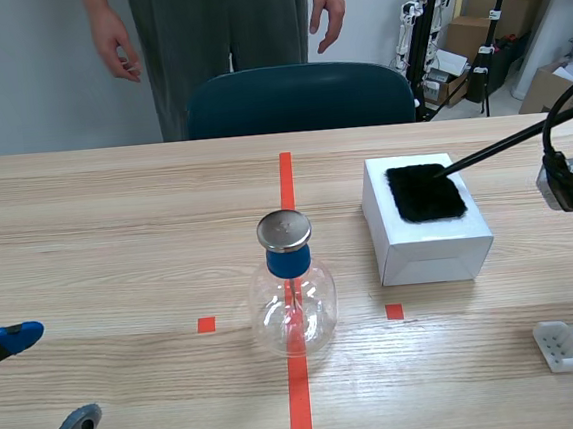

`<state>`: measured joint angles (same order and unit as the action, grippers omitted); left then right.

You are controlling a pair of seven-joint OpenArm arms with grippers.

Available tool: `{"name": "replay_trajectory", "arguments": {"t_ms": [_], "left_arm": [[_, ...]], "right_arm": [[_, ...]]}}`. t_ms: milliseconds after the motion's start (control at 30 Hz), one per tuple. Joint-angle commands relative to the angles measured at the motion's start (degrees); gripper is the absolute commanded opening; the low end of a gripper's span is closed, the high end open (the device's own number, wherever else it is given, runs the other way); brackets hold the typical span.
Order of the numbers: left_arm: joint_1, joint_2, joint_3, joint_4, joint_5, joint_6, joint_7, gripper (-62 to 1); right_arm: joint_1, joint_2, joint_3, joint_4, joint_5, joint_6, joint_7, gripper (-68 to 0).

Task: Do the electroscope experiment. rub the rod on the fur

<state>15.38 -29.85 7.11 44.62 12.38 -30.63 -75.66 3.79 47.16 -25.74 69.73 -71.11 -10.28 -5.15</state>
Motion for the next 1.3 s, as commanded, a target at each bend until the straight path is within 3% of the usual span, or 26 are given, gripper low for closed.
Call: {"name": "replay_trajectory", "arguments": {"t_ms": [0,100,233,333,500,567,800,1067,1133,1267], "left_arm": [[-0.2,-0.3,-0.1,0.7,-0.6,-0.2,-0.9,1.4],[-0.2,-0.3,-0.1,0.7,-0.6,-0.2,-0.9,1.4],[-0.2,-0.3,-0.1,0.7,-0.6,-0.2,-0.9,1.4],[-0.2,-0.3,-0.1,0.7,-0.6,-0.2,-0.9,1.4],[-0.2,-0.3,-0.1,0.7,-0.6,-0.2,-0.9,1.4],[-0.2,-0.3,-0.1,0.7,-0.6,-0.2,-0.9,1.4],[-0.2,-0.3,-0.1,0.7,-0.6,-0.2,-0.9,1.4],[-0.2,-0.3,-0.1,0.7,-0.6,-0.2,-0.9,1.4],[-0.2,-0.3,-0.1,0.7,-0.6,-0.2,-0.9,1.4],[-0.2,-0.3,-0.1,0.7,-0.6,-0.2,-0.9,1.4]], "right_arm": [[0.7,0.8,0.3,0.2,-0.3,-0.4,3.5,-67.6],[0.7,0.8,0.3,0.2,-0.2,-0.4,5.7,-67.6],[0.7,0.8,0.3,0.2,1.8,-0.4,-0.2,-67.6],[0.7,0.8,0.3,0.2,2.4,-0.4,-1.3,-67.6],[0.7,0.8,0.3,0.3,1.7,-0.4,7.5,-67.6],[0.7,0.8,0.3,0.3,1.7,-0.4,8.5,-67.6],[0.7,0.8,0.3,0.3,3.5,-0.4,-2.4,-67.6],[0.7,0.8,0.3,0.3,2.1,-0.4,7.9,-67.6],[0.7,0.8,0.3,0.3,2.4,-0.4,6.3,-67.6],[0.7,0.8,0.3,0.3,3.7,-0.3,-2.5,-67.6]]}}
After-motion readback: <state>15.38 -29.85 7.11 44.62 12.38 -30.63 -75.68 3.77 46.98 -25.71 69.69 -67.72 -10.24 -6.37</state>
